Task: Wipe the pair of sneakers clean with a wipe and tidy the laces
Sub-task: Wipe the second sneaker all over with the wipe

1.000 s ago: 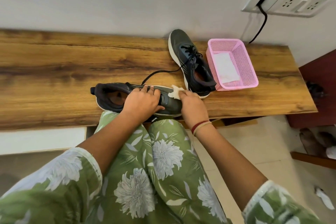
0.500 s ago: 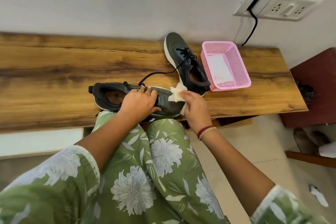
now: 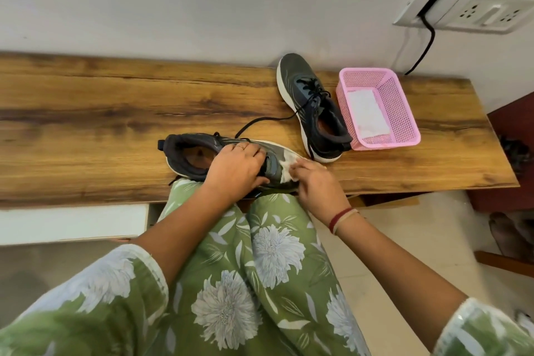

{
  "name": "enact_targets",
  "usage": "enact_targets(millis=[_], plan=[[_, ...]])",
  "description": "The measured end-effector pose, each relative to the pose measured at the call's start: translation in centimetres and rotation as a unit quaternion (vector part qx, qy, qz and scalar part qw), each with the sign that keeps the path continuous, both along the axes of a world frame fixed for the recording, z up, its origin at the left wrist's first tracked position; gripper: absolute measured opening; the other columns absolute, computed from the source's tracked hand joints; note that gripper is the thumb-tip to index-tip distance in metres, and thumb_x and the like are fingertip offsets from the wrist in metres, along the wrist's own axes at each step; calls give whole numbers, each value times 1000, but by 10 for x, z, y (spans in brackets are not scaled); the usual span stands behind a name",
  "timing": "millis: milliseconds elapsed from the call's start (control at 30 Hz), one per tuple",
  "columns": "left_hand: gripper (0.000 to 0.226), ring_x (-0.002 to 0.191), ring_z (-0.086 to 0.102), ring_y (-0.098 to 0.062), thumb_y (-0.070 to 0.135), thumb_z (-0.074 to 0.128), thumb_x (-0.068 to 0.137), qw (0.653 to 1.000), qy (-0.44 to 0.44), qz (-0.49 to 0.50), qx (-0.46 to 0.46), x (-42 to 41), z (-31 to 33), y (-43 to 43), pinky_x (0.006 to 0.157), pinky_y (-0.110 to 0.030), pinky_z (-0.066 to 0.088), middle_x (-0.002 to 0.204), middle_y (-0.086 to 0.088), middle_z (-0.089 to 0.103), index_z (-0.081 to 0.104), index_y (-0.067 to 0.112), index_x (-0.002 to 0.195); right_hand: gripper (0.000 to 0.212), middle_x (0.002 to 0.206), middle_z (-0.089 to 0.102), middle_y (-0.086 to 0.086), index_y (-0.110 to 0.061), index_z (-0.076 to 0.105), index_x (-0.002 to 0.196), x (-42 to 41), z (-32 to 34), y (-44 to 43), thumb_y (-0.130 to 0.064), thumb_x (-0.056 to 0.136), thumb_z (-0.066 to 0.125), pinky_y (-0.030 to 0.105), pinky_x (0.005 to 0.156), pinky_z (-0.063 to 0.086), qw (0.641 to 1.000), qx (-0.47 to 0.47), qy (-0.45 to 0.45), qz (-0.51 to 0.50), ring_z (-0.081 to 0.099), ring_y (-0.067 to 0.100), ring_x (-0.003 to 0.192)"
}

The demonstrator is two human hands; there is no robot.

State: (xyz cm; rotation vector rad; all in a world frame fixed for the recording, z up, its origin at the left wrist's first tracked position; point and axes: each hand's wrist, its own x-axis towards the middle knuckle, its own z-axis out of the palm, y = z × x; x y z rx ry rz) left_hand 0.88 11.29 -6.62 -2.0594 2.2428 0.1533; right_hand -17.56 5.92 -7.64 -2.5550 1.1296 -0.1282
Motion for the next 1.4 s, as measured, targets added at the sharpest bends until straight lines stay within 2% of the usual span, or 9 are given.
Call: enact_targets(millis=[100, 300, 367, 533, 733, 867, 1067, 1200, 1400], plan=[[66, 116, 42, -25, 59, 51, 86, 999, 9, 46, -19, -3, 5, 8, 91, -35, 38, 125, -7, 43, 44, 17, 136, 27, 99, 68, 6, -8, 72, 92, -4, 10, -3, 5, 80, 52, 31, 87, 47, 981, 119, -117, -100, 61, 22, 92], [43, 111, 46, -25, 47, 46, 92, 990, 29, 139, -20, -25, 13, 35, 91, -35, 34, 118, -4, 51, 45, 18, 124, 28, 77, 65, -2, -17, 64, 80, 15, 31, -18, 3, 90, 49, 23, 57, 51, 726, 352, -435, -399, 60, 15, 72], [37, 108, 48, -24, 47, 44, 93, 984, 32, 170, -30, -33, 17, 40, 90, -36, 33, 115, -2, 54, 44, 18, 116, 28, 87, 61, -1, -16, 61, 90, 22, 35, -25, 6, 91, 44, 24, 53, 54, 703, 365, -442, -421, 61, 17, 76], [40, 107, 51, -21, 51, 42, 93, 971, 39, 234, -24, -45, 28, 49, 89, -34, 35, 112, -1, 57, 35, 18, 114, 33, 99, 65, 11, -12, 65, 93, 33, 42, -41, 14, 85, 46, 22, 56, 55, 712, 359, -447, -406, 64, 24, 83], [62, 109, 56, -21, 48, 37, 96, 949, 110, 293, -27, -45, 28, 58, 89, -32, 40, 111, -1, 64, 19, 11, 143, 20, 93, 67, -1, -23, 70, 80, 43, 45, -33, -8, 85, 58, 31, 92, 48, 874, 244, -318, -274, 61, 14, 95], [29, 95, 58, -21, 39, 28, 100, 952, 115, 280, -45, -44, 30, 58, 78, -32, 39, 100, 0, 65, 46, 18, 112, 12, 90, 66, -4, -18, 72, 85, 42, 45, -24, -11, 84, 63, 29, 90, 49, 915, 167, -285, -234, 62, 12, 91], [18, 80, 59, -24, 29, 46, 94, 947, 159, 264, -91, -40, 19, 65, 69, -35, 40, 84, -2, 66, 58, 16, 96, 43, 120, 60, 7, -16, 54, 129, 47, 42, -21, -5, 88, 53, 29, 99, 38, 982, 26, -149, -114, 55, 21, 110], [12, 71, 60, -23, 27, 56, 88, 947, 156, 260, -107, -41, 16, 65, 63, -33, 42, 77, -1, 66, 61, 16, 91, 29, 113, 61, 11, -8, 66, 108, 61, 25, -1, -3, 88, 46, 38, 86, 48, 998, -43, -19, -43, 58, 32, 99], [16, 61, 56, -22, 25, 48, 95, 931, 203, 271, -139, -37, 19, 65, 58, -32, 41, 64, -1, 60, 57, 15, 85, 33, 110, 67, 12, -11, 63, 117, 68, 33, 0, -2, 87, 52, 36, 91, 46, 975, 11, -151, -164, 60, 30, 101]])
